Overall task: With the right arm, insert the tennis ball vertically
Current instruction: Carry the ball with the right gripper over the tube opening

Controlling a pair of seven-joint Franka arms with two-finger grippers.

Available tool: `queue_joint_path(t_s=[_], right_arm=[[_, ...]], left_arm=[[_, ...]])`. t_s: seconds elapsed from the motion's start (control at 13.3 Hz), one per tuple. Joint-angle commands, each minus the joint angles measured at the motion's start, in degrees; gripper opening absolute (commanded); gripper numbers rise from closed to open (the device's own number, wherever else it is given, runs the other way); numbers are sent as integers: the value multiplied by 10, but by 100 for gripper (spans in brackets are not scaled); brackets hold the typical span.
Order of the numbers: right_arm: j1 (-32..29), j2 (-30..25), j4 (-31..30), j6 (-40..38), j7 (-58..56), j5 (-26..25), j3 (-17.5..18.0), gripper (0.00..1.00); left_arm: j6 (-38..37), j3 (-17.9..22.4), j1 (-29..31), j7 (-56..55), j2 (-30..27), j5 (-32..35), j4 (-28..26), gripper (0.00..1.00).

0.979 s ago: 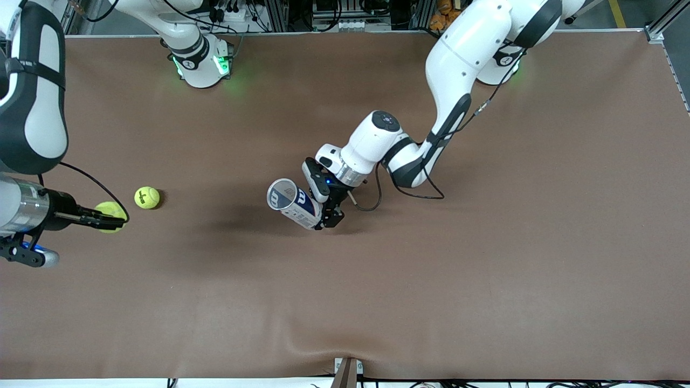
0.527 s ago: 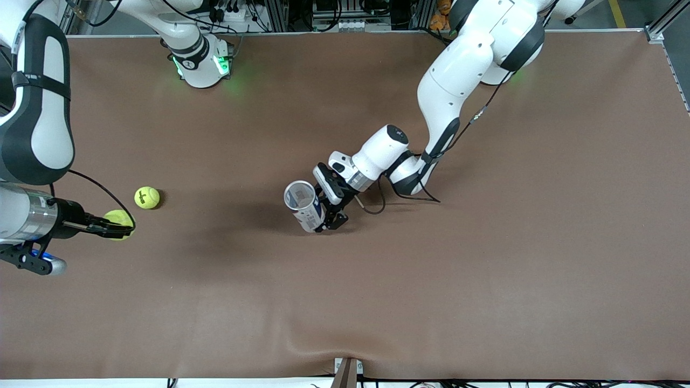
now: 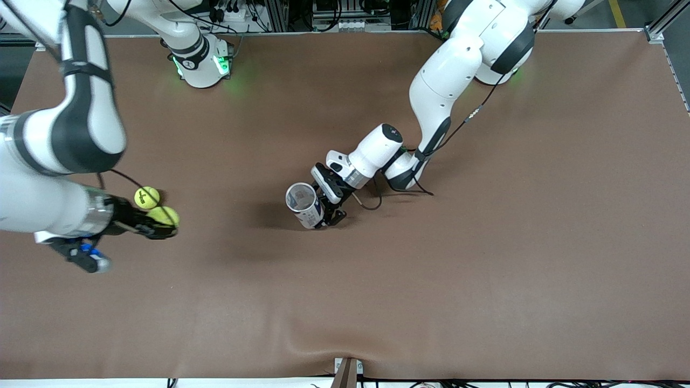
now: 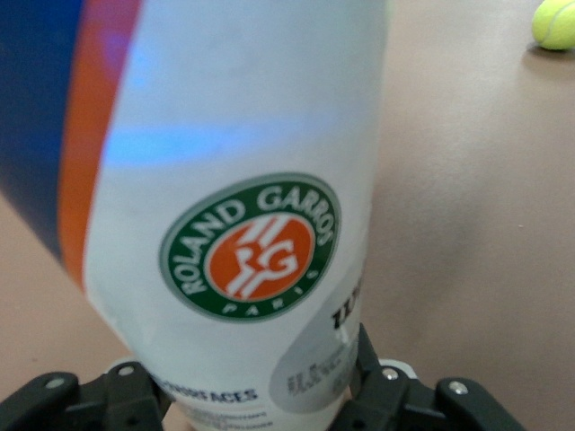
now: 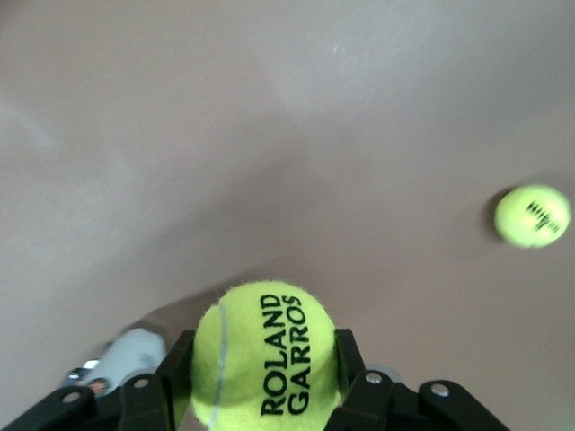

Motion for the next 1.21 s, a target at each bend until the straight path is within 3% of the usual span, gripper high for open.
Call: queue_joint_path(t_s=[0.0, 0.53, 1.13], right_arm=[[41, -6, 3, 0, 72, 5, -4, 0], [125, -7, 19, 0, 187, 47, -4, 0], [198, 17, 13, 50, 265, 45, -4, 0]], left_arm=[[9, 3, -6, -8, 18, -10, 15, 76], [10, 8, -9, -7, 30, -9, 19, 77], [10, 9, -8, -6, 31, -8, 19, 81]])
